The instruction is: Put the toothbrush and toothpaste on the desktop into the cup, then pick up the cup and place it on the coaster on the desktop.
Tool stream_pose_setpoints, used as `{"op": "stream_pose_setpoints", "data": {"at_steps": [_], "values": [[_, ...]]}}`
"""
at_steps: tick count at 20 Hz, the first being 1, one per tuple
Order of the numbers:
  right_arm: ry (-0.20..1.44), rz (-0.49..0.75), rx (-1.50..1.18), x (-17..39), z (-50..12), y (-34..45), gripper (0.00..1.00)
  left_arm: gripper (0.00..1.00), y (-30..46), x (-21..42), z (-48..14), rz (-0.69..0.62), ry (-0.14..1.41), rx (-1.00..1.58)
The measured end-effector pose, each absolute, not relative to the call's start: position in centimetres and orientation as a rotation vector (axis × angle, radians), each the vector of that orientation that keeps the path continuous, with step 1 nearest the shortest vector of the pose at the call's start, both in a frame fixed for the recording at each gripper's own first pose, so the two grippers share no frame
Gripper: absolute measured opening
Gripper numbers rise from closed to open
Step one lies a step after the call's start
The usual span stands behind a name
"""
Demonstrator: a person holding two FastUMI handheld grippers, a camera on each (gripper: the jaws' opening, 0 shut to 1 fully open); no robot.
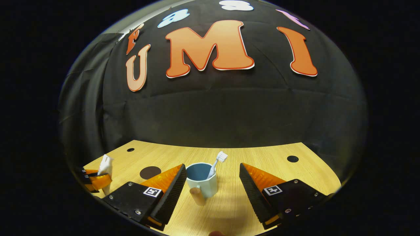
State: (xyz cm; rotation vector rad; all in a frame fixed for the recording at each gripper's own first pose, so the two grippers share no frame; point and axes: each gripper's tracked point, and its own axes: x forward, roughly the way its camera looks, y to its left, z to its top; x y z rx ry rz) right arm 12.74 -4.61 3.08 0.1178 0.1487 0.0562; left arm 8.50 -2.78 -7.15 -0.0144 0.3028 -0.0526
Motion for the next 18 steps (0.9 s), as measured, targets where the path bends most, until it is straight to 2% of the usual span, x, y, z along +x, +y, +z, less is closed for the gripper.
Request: {"op": "stream_pose_setpoints", "data": {"at_steps": [5, 8, 14, 18], "values": [[0.125, 0.034, 0.087, 8.9, 2.3, -6.9, 0.97, 0.18, -9.0, 12.1, -4.3, -0.137, 0.224, -0.054], [0.115, 0.024, 0.096, 7.1, 1.7, -8.1, 0.97, 0.18, -12.6, 15.7, -1.2, -0.176, 0.1, -0.072], [0.135, -0.013, 0.085, 6.1, -0.3, -11.4, 0.97, 0.18, -17.5, 22.7, 3.7, -0.224, -0.075, -0.139], [0.153, -0.022, 0.105, 6.1, -1.6, -12.4, 0.97, 0.18, -19.4, 25.8, 4.2, -0.263, -0.14, -0.18]]}}
